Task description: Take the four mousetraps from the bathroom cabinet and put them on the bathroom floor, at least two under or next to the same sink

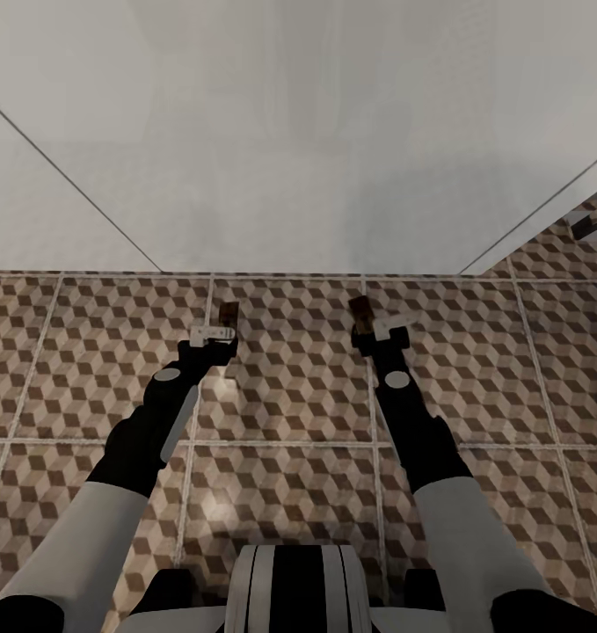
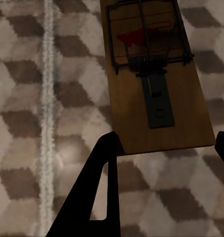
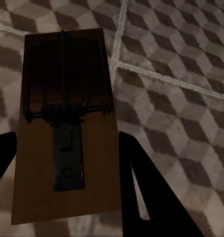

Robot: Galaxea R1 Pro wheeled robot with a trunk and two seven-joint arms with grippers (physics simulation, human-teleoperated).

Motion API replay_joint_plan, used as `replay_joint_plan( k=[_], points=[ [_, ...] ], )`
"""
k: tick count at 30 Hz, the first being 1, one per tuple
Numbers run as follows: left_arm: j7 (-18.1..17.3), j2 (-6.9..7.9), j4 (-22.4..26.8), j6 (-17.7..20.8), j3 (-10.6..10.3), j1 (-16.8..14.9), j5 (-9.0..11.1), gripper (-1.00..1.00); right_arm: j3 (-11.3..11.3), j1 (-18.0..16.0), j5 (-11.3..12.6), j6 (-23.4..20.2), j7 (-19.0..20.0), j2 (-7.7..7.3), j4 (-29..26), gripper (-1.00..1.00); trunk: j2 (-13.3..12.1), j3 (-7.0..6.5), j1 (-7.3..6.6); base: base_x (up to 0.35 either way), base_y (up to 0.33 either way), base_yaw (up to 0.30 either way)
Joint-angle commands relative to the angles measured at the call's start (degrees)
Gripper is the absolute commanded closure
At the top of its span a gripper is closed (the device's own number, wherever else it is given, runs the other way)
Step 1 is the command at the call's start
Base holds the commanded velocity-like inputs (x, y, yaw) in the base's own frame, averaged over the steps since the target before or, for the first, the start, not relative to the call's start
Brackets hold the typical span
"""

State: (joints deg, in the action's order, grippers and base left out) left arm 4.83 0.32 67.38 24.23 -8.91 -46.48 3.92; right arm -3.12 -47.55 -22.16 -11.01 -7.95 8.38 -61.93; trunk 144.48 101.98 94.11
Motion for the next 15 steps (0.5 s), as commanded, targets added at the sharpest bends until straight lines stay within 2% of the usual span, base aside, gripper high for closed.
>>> replay_joint_plan(
  k=[1, 6, 9, 11, 15],
  points=[
    [0.5, 0.04, 0.1, 0.3, -0.1, 0.0, 0.4, 1.00, -0.1, -0.6, -0.5, -0.5, -0.5, 0.00, 0.9, 1.00, 0.0, 0.03, -0.01, 0.000, 0.000, 0.000],
    [0.6, 0.04, -1.2, 0.2, -0.1, 0.0, 0.4, 1.00, -0.1, -2.5, -0.5, 1.3, -0.8, 0.26, 4.1, 1.00, 0.0, 0.03, -0.01, 0.000, 0.000, 0.000],
    [0.7, 0.04, -2.5, 0.2, -0.1, 0.0, 0.3, 1.00, -0.2, -2.8, -0.5, 5.0, -1.3, 0.36, 4.7, 1.00, 0.0, 0.03, -0.01, 0.000, 0.000, 0.000],
    [0.7, 0.04, -3.0, 0.1, -0.1, 0.0, 0.3, 1.00, -0.3, -2.8, -0.5, 7.0, -2.5, 0.38, 5.0, 1.00, 0.0, 0.03, -0.01, 0.000, 0.000, 0.000],
    [0.7, 0.04, -3.4, 0.1, -0.1, 0.0, 0.2, 1.00, -0.3, -2.9, -0.5, 8.2, -5.5, 0.41, 5.1, 1.00, 0.0, 0.03, -0.01, 0.000, 0.000, 0.000]
  ],
)
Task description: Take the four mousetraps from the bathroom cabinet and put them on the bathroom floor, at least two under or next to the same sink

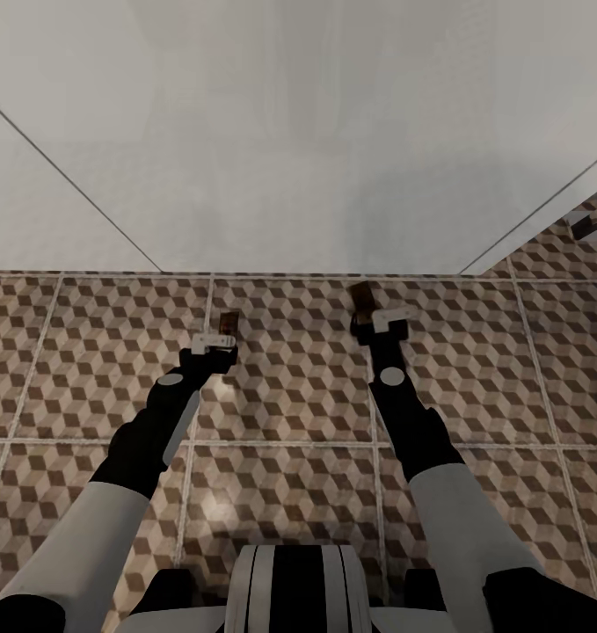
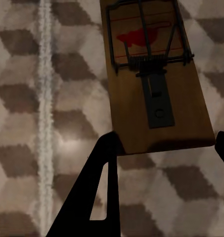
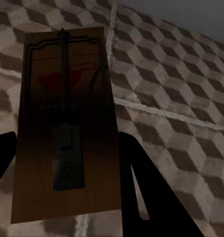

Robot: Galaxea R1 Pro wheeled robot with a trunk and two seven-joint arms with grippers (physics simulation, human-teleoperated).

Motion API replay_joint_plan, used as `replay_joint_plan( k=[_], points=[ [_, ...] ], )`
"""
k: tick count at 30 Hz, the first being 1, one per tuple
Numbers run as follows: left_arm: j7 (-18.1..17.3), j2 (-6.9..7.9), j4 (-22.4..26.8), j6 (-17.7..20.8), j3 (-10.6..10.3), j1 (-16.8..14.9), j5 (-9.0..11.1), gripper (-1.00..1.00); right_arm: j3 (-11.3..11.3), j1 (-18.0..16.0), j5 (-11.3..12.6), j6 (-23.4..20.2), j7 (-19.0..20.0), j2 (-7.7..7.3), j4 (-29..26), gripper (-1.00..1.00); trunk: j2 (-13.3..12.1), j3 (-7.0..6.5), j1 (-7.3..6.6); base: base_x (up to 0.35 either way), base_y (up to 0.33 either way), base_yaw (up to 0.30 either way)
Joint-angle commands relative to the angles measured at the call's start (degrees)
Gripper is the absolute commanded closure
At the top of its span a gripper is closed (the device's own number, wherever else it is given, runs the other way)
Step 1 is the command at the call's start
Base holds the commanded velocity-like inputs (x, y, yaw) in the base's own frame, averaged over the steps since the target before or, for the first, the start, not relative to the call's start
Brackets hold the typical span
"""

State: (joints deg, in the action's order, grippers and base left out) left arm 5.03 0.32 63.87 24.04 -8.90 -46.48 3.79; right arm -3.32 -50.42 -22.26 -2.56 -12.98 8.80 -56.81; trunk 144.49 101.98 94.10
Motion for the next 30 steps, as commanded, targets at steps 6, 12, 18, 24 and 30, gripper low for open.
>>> replay_joint_plan(
  k=[6, 12, 18, 24, 30],
  points=[
    [0.5, 0.04, 0.0, 0.2, -0.2, 0.0, 0.3, 1.00, -0.1, 0.0, -0.1, 0.0, -1.1, -0.06, 0.2, 1.00, 0.0, 0.03, -0.01, 0.000, 0.000, 0.000],
    [0.4, -0.04, -0.5, 0.0, 0.6, 0.0, 0.3, 1.00, 0.0, 0.0, 0.0, -0.2, -0.2, -0.06, 1.7, 1.00, 0.0, 0.03, -0.01, 0.000, 0.000, 0.000],
    [0.3, -0.34, -8.0, -0.2, 1.6, -0.1, 0.3, 1.00, 0.1, -0.1, 0.0, -0.3, 1.3, -0.07, 4.7, 1.00, 0.0, 0.03, -0.01, 0.000, 0.000, 0.000],
    [0.4, -0.44, -9.7, 0.0, 1.7, -0.9, 0.3, 1.00, 0.2, -0.2, 0.0, -0.4, 1.5, 0.70, 6.6, 1.00, 0.0, 0.03, -0.01, 0.000, 0.000, 0.000],
    [0.4, -0.49, -13.2, 0.4, 1.8, -8.9, 0.3, 1.00, 0.2, -0.8, 0.0, -0.4, 1.5, 1.10, 8.7, 1.00, 0.0, 0.03, -0.01, 0.000, 0.000, 0.000]
  ],
)
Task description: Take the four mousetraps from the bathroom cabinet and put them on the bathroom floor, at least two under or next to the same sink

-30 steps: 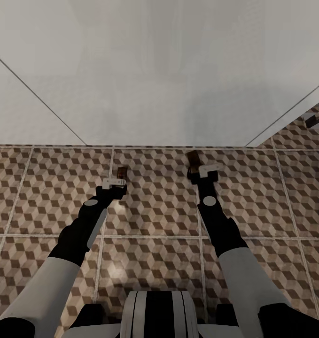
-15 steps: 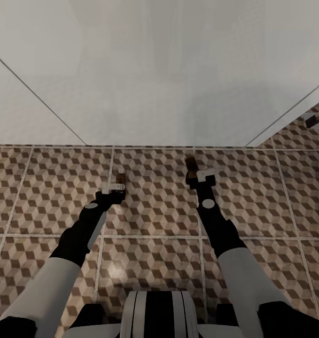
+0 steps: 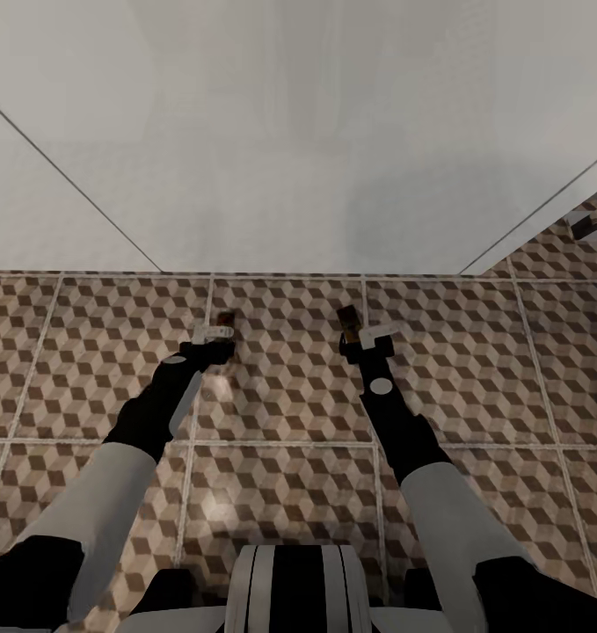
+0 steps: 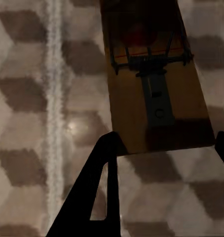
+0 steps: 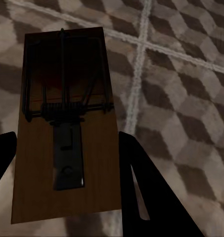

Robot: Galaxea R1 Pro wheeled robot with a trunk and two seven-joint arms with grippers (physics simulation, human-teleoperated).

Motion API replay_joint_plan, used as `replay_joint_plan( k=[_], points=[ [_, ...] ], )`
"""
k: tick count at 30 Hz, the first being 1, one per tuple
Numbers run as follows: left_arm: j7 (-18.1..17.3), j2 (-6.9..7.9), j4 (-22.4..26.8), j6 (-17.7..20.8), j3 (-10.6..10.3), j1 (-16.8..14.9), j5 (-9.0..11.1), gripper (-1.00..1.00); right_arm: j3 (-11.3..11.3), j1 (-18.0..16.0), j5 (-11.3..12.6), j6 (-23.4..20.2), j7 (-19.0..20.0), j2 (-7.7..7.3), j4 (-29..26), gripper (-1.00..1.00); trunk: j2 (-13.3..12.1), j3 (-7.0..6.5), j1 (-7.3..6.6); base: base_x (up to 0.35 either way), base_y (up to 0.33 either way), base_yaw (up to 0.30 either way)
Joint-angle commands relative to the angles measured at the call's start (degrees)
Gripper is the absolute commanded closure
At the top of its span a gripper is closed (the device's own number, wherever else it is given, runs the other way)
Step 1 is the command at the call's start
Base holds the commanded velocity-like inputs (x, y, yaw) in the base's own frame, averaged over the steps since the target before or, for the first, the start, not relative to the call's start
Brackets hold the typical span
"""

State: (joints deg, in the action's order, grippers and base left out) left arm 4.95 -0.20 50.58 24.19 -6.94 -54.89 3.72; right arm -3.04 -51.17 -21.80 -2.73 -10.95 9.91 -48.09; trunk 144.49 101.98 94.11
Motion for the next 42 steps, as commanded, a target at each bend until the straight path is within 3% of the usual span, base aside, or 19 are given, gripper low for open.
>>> replay_joint_plan(
  k=[1, 8, 12, 19, 23, 28, 42],
  points=[
    [0.5, 0.03, -0.3, 0.4, -0.2, -1.2, 0.4, 1.00, -0.1, -0.1, -0.4, -0.3, -0.5, 0.00, 0.2, 1.00, 0.0, 0.03, -0.01, 0.000, 0.000, 0.000],
    [0.6, -0.29, -1.9, 7.3, -0.1, -7.3, 0.4, 1.00, -0.1, -0.8, -0.4, -0.3, -0.5, 0.02, 1.4, 1.00, 0.0, 0.03, -0.01, 0.000, 0.000, 0.000],
    [0.6, -0.53, -5.0, 8.4, -0.1, -9.7, 0.4, 1.00, -0.1, -1.5, -0.4, -1.1, -0.5, 0.09, 1.7, 1.00, 0.0, 0.03, -0.01, 0.000, 0.000, 0.000],
    [0.3, -0.38, -5.5, 6.2, -0.2, -10.4, 0.4, 1.00, -0.1, -3.7, -0.5, -2.0, -0.5, 0.09, 2.1, 1.00, 0.0, 0.03, -0.01, 0.000, 0.000, 0.000],
    [0.1, 0.24, -0.8, 3.6, -0.6, -10.5, 0.4, 1.00, -0.2, -4.0, -0.5, -1.9, -0.5, 0.09, 2.1, 1.00, 0.0, 0.03, -0.01, 0.000, 0.000, 0.000],
    [0.1, 0.80, 3.1, 3.1, -0.8, -10.3, 0.5, 1.00, -0.2, -4.0, -0.5, -2.0, -0.5, 0.09, 2.0, 1.00, 0.0, 0.03, -0.01, 0.000, 0.000, 0.000],
    [0.2, 1.37, 2.8, 3.1, -0.8, -9.4, 0.5, 1.00, -0.2, -4.0, -0.6, -1.7, 1.6, 0.09, 1.7, 1.00, 0.0, 0.03, -0.01, 0.000, 0.000, 0.000]
  ],
)
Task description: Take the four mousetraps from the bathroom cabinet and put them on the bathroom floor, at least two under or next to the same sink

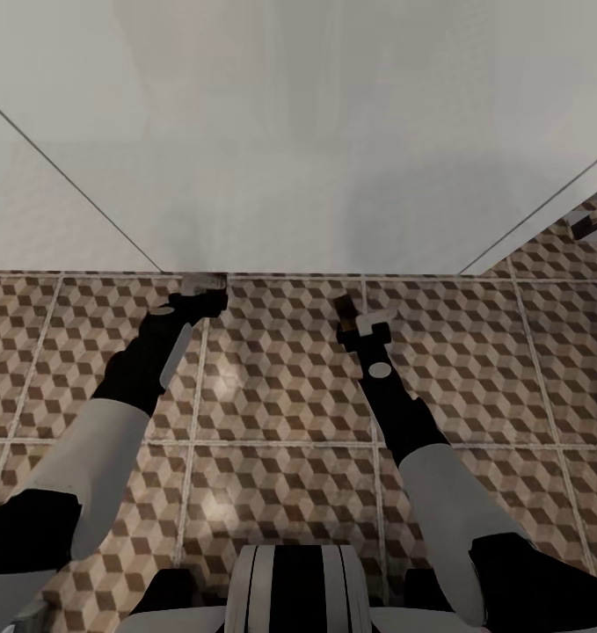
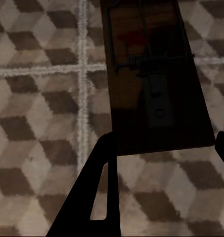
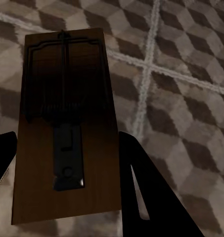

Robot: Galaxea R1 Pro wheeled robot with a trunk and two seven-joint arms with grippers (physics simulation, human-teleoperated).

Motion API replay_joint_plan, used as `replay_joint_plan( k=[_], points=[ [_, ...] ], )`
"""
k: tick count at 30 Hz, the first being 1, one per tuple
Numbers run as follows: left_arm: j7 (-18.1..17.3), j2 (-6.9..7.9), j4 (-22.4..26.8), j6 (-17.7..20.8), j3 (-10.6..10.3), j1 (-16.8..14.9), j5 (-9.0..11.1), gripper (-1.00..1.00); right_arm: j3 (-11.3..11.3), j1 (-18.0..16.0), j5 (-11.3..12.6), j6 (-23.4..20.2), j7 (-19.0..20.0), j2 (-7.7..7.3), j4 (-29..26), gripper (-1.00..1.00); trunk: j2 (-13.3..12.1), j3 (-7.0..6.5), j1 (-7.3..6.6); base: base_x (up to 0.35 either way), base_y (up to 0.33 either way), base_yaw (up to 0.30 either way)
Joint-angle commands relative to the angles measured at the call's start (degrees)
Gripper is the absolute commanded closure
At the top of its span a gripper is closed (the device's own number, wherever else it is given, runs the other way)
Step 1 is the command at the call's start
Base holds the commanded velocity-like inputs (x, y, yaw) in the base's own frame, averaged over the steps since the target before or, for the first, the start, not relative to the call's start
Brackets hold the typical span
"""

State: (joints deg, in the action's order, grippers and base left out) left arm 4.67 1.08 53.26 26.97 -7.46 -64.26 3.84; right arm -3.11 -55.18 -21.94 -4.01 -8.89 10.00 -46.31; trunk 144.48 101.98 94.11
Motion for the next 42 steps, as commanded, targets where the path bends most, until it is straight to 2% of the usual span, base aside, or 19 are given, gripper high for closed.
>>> replay_joint_plan(
  k=[1, 17, 30, 42],
  points=[
    [0.5, 0.11, 0.0, 0.3, -0.3, 0.1, 0.4, 1.00, -0.1, 0.0, -0.5, -0.4, -0.4, 0.00, -0.1, 1.00, 0.0, 0.03, -0.01, 0.000, 0.000, 0.000],
    [0.5, 0.23, -2.4, 0.0, -0.3, 1.7, 0.4, 1.00, -0.1, 0.0, -0.4, -0.3, 0.2, 0.00, -0.4, 1.00, 0.0, 0.03, -0.01, 0.000, 0.000, 0.000],
    [0.5, 0.24, -3.1, -0.1, -0.3, 1.7, 0.2, 1.00, -0.1, 0.0, -0.5, -0.2, 0.2, 0.00, -0.5, 1.00, 0.2, 2.91, 0.33, 0.000, 0.000, 0.000],
    [0.6, 0.24, -1.5, 0.0, -0.3, 1.7, 0.2, 1.00, -0.1, 0.0, -0.5, 1.5, 0.2, 0.00, -0.7, 1.00, 0.3, 3.02, 0.51, 0.000, 0.000, 0.000]
  ],
)
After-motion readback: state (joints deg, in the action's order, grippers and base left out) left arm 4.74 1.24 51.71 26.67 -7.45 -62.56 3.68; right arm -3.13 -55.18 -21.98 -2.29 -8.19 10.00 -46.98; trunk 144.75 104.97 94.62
